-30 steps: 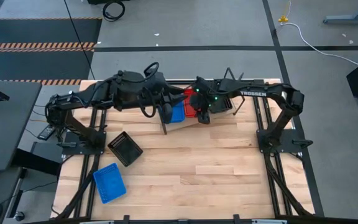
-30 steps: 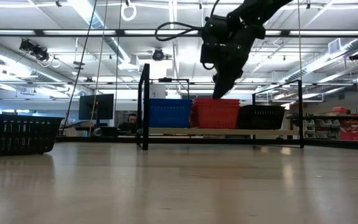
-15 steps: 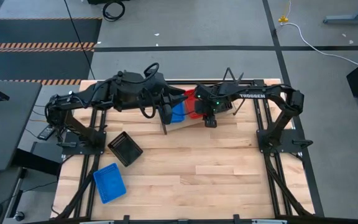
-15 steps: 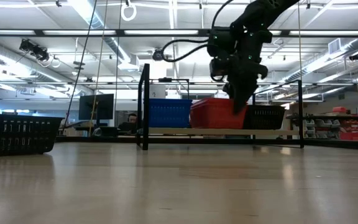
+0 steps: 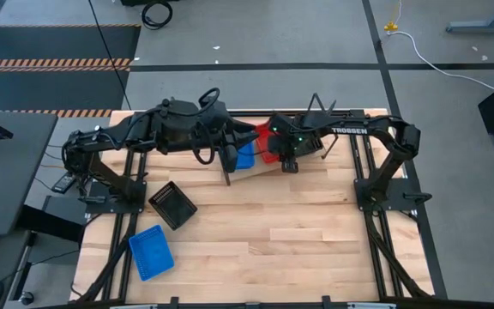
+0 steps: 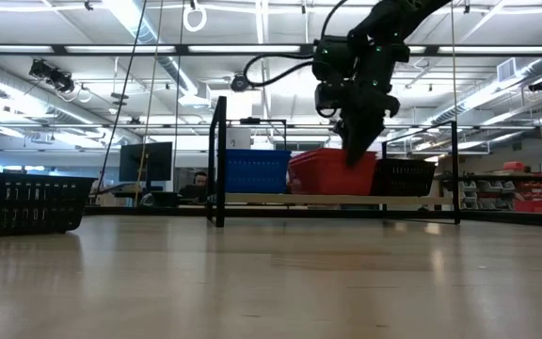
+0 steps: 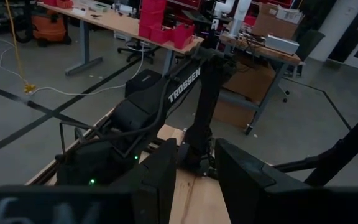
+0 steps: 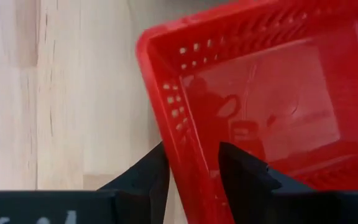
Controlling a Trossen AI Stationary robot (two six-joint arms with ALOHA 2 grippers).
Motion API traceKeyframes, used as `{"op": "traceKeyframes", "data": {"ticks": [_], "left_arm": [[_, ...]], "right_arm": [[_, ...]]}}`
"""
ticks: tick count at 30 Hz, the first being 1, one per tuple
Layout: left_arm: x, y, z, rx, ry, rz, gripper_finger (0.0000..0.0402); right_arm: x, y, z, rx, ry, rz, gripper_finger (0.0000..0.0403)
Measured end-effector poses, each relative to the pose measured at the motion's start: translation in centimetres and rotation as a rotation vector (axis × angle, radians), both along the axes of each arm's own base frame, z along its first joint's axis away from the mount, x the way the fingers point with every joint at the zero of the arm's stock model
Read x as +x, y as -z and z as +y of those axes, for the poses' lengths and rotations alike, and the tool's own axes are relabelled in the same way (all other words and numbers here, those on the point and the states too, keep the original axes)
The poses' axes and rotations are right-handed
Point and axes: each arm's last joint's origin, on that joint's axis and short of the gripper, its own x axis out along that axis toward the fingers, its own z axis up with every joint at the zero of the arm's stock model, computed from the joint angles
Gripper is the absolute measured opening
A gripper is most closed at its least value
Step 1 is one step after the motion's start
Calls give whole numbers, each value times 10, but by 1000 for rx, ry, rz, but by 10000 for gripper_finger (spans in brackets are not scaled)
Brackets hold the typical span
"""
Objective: Stack baskets on shelf by color
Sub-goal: Stack the red bin on the stacked red bins on the shelf
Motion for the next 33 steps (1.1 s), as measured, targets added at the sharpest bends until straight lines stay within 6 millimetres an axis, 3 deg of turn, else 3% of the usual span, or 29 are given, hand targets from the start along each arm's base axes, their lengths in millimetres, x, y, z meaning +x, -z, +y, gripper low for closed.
{"op": "traceKeyframes", "data": {"ticks": [6, 33], "left_arm": [[0, 1, 0, 0, 0, 14, 117], [-1, 6, 0, -5, -2, 62, 117]], "right_arm": [[7, -4, 1, 8, -14, -73, 140], [9, -3, 11, 53, 8, -59, 138]]}}
